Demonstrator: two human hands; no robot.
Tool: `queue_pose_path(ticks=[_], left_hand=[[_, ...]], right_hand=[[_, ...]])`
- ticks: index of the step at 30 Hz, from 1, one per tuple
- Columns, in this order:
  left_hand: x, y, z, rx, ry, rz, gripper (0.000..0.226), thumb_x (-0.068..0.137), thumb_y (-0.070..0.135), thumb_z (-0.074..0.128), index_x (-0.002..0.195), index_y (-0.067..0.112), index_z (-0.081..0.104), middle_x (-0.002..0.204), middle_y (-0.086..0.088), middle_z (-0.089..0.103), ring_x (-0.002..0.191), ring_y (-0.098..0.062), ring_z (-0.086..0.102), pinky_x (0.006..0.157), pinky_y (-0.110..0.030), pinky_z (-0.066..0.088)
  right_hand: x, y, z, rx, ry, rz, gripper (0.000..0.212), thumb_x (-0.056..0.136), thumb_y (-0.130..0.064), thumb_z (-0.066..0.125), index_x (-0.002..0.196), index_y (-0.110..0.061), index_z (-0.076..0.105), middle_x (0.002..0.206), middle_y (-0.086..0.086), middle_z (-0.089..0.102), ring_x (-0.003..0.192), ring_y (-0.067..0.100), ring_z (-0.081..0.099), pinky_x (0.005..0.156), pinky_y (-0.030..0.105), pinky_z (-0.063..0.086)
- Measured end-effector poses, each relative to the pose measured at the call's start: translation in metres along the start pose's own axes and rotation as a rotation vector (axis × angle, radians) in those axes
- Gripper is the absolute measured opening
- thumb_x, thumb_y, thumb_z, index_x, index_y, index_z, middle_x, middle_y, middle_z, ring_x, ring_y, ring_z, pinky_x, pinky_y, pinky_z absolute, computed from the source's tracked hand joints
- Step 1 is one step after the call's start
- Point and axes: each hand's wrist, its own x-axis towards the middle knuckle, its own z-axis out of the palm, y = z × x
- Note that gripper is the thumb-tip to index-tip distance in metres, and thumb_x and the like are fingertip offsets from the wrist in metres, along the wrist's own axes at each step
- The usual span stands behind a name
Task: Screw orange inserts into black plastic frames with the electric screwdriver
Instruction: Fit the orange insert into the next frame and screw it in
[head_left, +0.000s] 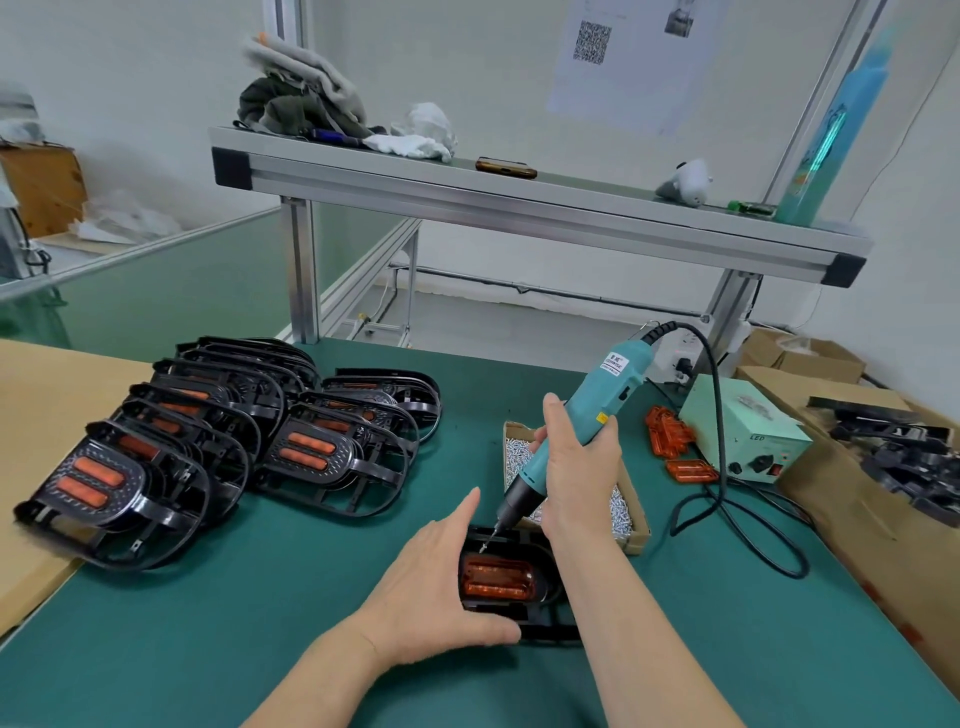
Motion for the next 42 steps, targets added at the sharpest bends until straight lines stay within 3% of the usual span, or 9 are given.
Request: queue_pose_path(ticks=[5, 12, 18, 27, 33, 38, 42], left_hand=[[-0.003, -0.005, 0.001, 0.045, 0.002, 0.007, 0.137, 0.046, 0.081, 0.073, 0.146, 0.055, -0.017, 0.136, 0.024, 0.035, 0.132, -0.001, 0.032, 0.106, -0.021, 0.03], [-0.005, -0.005, 0.002, 0.051, 0.03, 0.003, 0.138, 0.046, 0.084, 0.071, 0.146, 0.053, -0.019, 0.128, 0.027, 0.032, 0.13, 0.0, 0.033, 0.103, -0.019, 0.03], [-0.006, -0.003, 0.003, 0.085, 0.049, -0.006, 0.142, 0.046, 0.088, 0.067, 0.153, 0.041, -0.013, 0.144, 0.016, 0.035, 0.135, 0.0, 0.026, 0.109, -0.02, 0.027], [-0.007, -0.001, 0.002, 0.106, 0.048, 0.018, 0.142, 0.048, 0.089, 0.066, 0.156, 0.033, -0.009, 0.151, 0.013, 0.031, 0.138, -0.001, 0.02, 0.111, -0.02, 0.023], [-0.006, -0.001, 0.001, 0.097, 0.042, 0.008, 0.143, 0.047, 0.09, 0.066, 0.156, 0.034, -0.008, 0.151, 0.014, 0.031, 0.139, 0.001, 0.019, 0.11, -0.019, 0.024], [-0.007, 0.0, 0.001, 0.078, 0.042, 0.0, 0.144, 0.047, 0.087, 0.068, 0.157, 0.031, -0.006, 0.15, 0.012, 0.035, 0.139, -0.001, 0.023, 0.109, -0.02, 0.026], [-0.007, 0.0, 0.0, 0.079, 0.042, 0.006, 0.143, 0.048, 0.086, 0.068, 0.157, 0.03, -0.005, 0.15, 0.013, 0.034, 0.138, -0.001, 0.024, 0.109, -0.019, 0.027]], right_hand=[[-0.004, 0.002, 0.001, -0.022, -0.008, -0.024, 0.022, 0.087, -0.029, 0.076, 0.093, -0.022, 0.056, 0.078, 0.001, 0.063, 0.069, 0.018, 0.061, 0.068, 0.037, 0.056], [-0.013, 0.002, 0.002, -0.075, -0.061, -0.118, 0.02, 0.084, -0.034, 0.074, 0.088, -0.027, 0.056, 0.063, -0.008, 0.06, 0.056, 0.013, 0.058, 0.059, 0.025, 0.051], [-0.016, -0.001, 0.006, -0.12, -0.062, -0.189, 0.015, 0.077, -0.046, 0.073, 0.079, -0.045, 0.058, 0.068, -0.005, 0.062, 0.057, 0.013, 0.061, 0.059, 0.023, 0.051], [-0.017, -0.006, 0.006, -0.039, -0.028, -0.25, 0.019, 0.083, -0.031, 0.075, 0.089, -0.024, 0.058, 0.062, -0.007, 0.059, 0.052, 0.016, 0.055, 0.055, 0.022, 0.049], [-0.023, -0.002, 0.005, -0.07, -0.055, -0.242, 0.017, 0.081, -0.032, 0.074, 0.086, -0.026, 0.058, 0.068, 0.005, 0.059, 0.055, 0.019, 0.054, 0.055, 0.022, 0.049], [-0.032, 0.005, 0.007, -0.086, -0.075, -0.221, 0.015, 0.08, -0.032, 0.074, 0.076, -0.039, 0.061, 0.061, -0.005, 0.06, 0.05, 0.016, 0.055, 0.054, 0.029, 0.049], [-0.036, 0.007, 0.009, -0.063, -0.078, -0.219, 0.013, 0.078, -0.034, 0.073, 0.076, -0.036, 0.06, 0.061, -0.002, 0.06, 0.05, 0.016, 0.055, 0.054, 0.026, 0.048]])
